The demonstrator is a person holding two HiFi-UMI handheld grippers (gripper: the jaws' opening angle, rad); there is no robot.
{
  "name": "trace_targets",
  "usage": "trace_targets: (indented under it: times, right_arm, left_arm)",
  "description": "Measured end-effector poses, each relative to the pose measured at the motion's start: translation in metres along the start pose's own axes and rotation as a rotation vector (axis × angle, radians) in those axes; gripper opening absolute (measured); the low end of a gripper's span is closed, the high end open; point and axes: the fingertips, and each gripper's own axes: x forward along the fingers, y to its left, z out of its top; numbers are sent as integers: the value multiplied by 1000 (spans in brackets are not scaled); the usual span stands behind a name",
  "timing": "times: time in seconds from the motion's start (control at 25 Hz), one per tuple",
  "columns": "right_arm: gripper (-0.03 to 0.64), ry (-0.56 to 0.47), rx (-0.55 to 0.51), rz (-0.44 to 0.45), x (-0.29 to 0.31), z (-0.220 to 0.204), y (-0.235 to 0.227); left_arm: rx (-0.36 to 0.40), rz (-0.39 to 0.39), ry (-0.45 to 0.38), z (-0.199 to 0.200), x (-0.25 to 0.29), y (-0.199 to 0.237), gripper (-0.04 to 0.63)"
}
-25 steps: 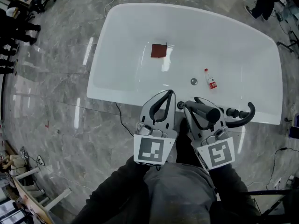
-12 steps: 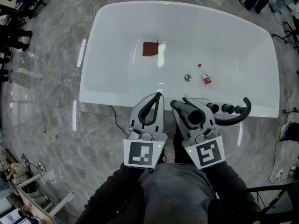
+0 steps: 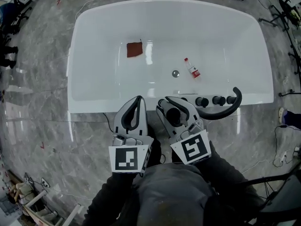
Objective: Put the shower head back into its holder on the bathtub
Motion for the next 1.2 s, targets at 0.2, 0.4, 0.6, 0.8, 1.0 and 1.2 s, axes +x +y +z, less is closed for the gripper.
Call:
trace_targets:
  times: [0.2, 0.4, 0.6, 0.8, 1.0, 1.2]
  right_arm:
    - [140, -48, 17, 27, 17, 4, 8]
    - [140, -38, 17, 17, -4, 2, -11]
    - [140, -43, 27, 35, -9, 0, -9]
    - [140, -135, -7, 44, -13, 3, -19]
    - [140, -59, 59, -16, -14, -8, -18]
    - [140, -33, 45, -13, -13, -18, -7]
  left_arm:
    - [33, 13, 0, 3, 1, 11, 3]
    - [25, -5, 1, 7, 11, -17, 3]
    - [34, 20, 3, 10, 8, -19, 3]
    - [41, 36, -6, 2, 11, -26, 3]
    - [15, -9, 14, -10, 11, -23, 3]
    - [-13, 14, 20, -27, 10, -9, 3]
